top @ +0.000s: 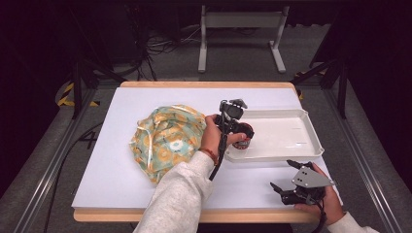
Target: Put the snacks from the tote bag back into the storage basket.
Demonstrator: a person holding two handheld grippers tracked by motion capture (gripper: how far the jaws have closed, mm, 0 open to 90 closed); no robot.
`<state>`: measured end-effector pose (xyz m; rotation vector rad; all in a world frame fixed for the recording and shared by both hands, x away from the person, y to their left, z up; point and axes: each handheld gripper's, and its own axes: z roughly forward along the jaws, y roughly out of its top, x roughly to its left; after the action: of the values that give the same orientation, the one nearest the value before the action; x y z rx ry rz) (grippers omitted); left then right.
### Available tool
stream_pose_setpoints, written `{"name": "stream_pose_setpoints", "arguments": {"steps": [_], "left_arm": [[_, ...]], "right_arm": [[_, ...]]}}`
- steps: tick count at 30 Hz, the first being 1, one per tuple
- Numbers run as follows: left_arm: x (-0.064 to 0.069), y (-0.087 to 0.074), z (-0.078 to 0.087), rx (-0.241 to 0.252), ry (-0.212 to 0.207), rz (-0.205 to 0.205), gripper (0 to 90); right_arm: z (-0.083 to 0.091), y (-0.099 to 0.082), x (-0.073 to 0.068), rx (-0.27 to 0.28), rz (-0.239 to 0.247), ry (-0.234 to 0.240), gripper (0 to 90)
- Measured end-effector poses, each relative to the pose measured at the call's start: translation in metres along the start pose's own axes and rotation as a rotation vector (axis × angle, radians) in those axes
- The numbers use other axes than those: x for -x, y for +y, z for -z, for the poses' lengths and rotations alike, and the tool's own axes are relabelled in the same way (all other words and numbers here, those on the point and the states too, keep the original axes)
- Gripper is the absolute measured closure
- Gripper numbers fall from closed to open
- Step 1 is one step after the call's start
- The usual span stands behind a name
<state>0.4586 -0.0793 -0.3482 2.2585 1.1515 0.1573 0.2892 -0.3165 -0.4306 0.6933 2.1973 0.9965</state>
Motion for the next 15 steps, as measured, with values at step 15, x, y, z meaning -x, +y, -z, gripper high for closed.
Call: {"name": "stream_pose_setpoints", "arguments": {"steps": [15], "left_arm": [[-0.009, -0.014, 0.013, -0.013, 0.015, -0.096, 12.2]], "right_arm": [[0.0, 0.0, -0.001, 0.0, 0.0, 0.0, 10.2]]}}
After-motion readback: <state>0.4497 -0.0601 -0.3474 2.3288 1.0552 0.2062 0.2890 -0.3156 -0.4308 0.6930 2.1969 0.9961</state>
